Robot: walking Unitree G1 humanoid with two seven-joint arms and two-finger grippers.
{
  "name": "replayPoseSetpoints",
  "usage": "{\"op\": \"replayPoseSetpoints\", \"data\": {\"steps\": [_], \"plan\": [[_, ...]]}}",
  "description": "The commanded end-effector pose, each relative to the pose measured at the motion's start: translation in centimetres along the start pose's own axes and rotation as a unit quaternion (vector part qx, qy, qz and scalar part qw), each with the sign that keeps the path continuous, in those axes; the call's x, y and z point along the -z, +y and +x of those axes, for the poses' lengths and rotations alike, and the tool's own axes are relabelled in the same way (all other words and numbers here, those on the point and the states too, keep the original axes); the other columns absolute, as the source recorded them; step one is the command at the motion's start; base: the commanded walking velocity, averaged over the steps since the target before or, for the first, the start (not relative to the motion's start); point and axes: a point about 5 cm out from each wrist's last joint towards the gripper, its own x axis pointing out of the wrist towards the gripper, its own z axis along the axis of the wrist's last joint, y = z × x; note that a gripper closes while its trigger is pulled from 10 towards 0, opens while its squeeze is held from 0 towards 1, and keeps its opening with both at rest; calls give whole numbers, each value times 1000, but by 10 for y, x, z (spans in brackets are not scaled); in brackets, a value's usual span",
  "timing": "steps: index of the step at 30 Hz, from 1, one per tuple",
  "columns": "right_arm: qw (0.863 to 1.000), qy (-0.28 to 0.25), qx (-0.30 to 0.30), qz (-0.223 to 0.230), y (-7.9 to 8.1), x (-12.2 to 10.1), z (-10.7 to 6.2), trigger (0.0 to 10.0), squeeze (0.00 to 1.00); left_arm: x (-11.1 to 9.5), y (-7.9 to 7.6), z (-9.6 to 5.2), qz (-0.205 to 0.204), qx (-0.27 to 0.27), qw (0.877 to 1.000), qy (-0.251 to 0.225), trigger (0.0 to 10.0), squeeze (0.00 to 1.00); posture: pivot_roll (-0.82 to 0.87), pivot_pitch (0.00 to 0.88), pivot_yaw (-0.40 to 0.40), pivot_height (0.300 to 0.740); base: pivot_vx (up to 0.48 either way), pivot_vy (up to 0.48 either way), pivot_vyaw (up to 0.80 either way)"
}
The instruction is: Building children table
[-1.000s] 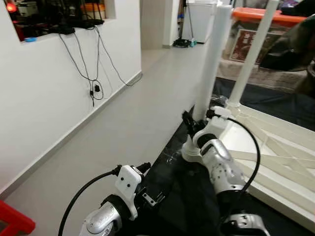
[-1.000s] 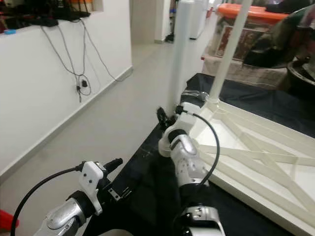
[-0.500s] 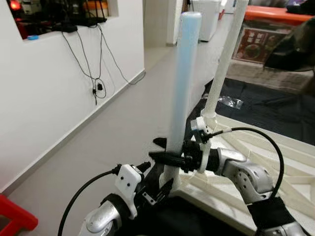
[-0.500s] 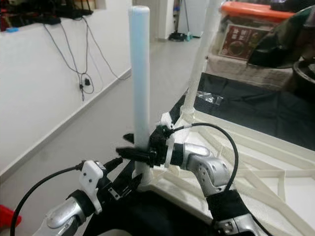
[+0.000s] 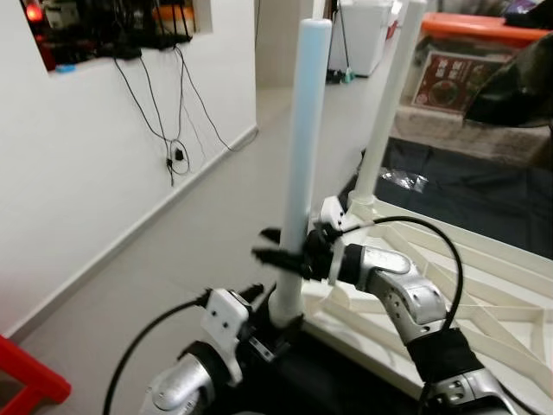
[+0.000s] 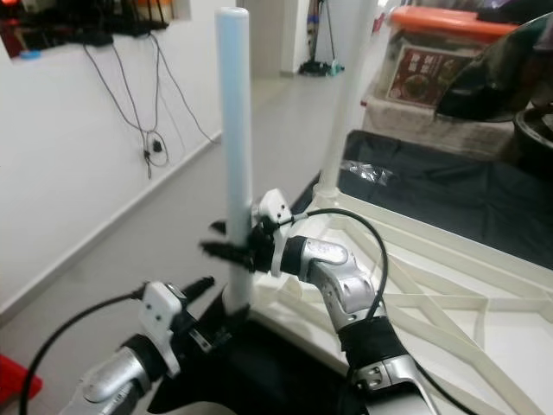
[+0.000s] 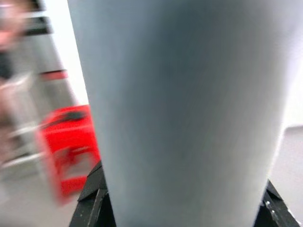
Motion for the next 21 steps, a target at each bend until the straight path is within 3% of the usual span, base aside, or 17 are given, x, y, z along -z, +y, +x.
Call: {"op": "replayPoseSetpoints", "data": {"steps": [1,2,3,4,5,6,8,9,10,11,12,14,15,18,19,21], "plan": [[986,7,164,43,-27,8,-9,0,0,3,2,-2,1,-2,1000,6,10000,0,102,8,-17,740,0,0,0],[986,7,164,43,-27,8,-9,0,0,3,2,-2,1,-2,1000,6,10000,0,102,8,-17,740,0,0,0],[964,11,261,41,-38,11,-15,0,0,3,2,-2,1,-1,1000,7,10000,0,100,6,-19,740,0,0,0],[964,11,261,41,-38,11,-15,0,0,3,2,-2,1,-1,1000,7,10000,0,100,6,-19,740,0,0,0],[946,13,322,36,-44,13,-20,0,0,3,2,-2,1,-1,1000,7,10000,0,99,5,-19,740,0,0,0],[946,13,322,36,-44,13,-20,0,0,3,2,-2,1,-1,1000,7,10000,0,99,5,-19,740,0,0,0],[875,13,483,30,-49,20,-44,0,0,3,1,-1,2,1,1000,7,10000,0,104,5,-21,740,0,0,0],[875,13,483,30,-49,20,-44,0,0,3,1,-1,2,1,1000,7,10000,0,104,5,-21,740,0,0,0],[800,3,597,60,-38,28,-63,0,0,3,1,-1,2,0,1000,6,10000,0,103,4,-24,740,0,0,0],[800,3,597,60,-38,28,-63,0,0,3,1,-1,2,0,1000,6,10000,0,103,4,-24,740,0,0,0],[787,0,612,75,-33,30,-64,0,0,3,1,-1,2,0,1000,6,10000,0,104,5,-26,740,0,0,0],[787,0,612,75,-33,30,-64,0,0,3,1,-1,2,0,1000,6,10000,0,104,5,-26,740,0,0,0],[780,-3,620,84,-29,30,-63,0,0,3,1,0,2,-1,1000,6,10000,0,101,6,-23,740,0,0,0],[784,-15,613,98,-24,29,-52,0,0,2,1,0,2,1,1000,6,10000,0,97,14,-22,740,0,0,0],[794,-17,599,100,-23,29,-45,3294,0,2,0,0,3,2,1000,5,10000,0,96,18,-25,740,0,0,0],[801,-18,589,101,-22,28,-40,3294,0,2,0,0,3,2,1000,5,10000,0,96,18,-25,740,0,0,0]]}}
